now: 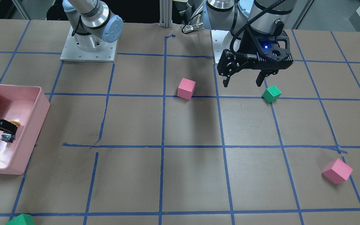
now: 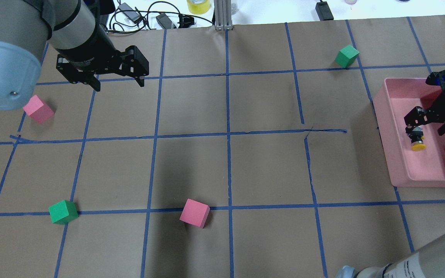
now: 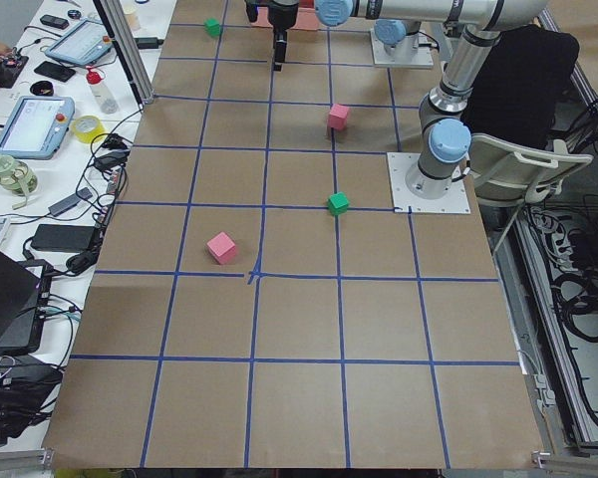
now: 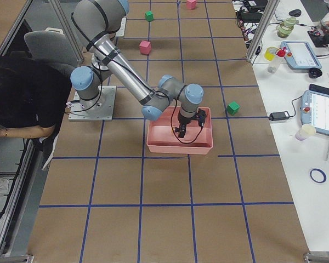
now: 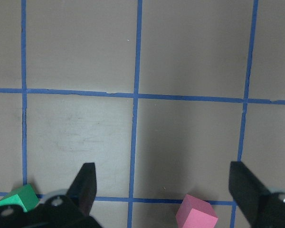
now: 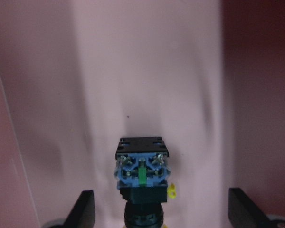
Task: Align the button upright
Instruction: 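Lower the right gripper into the bin over the yellow-capped button, then close the right gripper on the button and lift it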
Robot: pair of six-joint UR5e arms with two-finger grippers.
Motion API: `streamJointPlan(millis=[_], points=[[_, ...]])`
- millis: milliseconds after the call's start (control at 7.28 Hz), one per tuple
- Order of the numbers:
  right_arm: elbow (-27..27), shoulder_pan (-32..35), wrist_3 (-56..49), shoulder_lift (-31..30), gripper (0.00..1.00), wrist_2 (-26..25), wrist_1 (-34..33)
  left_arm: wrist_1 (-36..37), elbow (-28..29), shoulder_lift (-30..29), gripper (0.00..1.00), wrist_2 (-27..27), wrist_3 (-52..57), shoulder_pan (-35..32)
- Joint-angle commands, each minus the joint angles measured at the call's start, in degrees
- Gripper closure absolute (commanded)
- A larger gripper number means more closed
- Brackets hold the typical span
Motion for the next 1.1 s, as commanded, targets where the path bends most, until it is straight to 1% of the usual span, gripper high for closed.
streamJointPlan(millis=[0,137,275,412,549,962], points=[[0.62,-0.06,0.05,1.52,0.00,-0.10,-0.06,-0.02,0.00,0.00,0.00,0.00,-0.04,0.03],[1.06,-0.06,0.05,1.88,0.00,-0.27,-0.06,-0.02,0.00,0.00,0.00,0.08,0.05,0.03],[1.15,-0.06,0.05,1.80,0.18,-0.36,-0.06,-0.02,0.00,0.00,0.00,0.00,0.05,0.03],[1.15,-0.06,0.31,1.80,0.93,-0.36,0.03,-0.02,0.00,0.00,0.00,0.00,0.05,0.03],[1.06,-0.06,0.66,1.80,1.00,-0.36,0.03,-0.02,0.00,0.00,0.00,0.00,-0.04,0.03],[-0.78,-0.06,4.08,0.66,1.00,-0.10,0.11,-0.02,0.00,0.00,0.00,0.08,-0.04,0.03]])
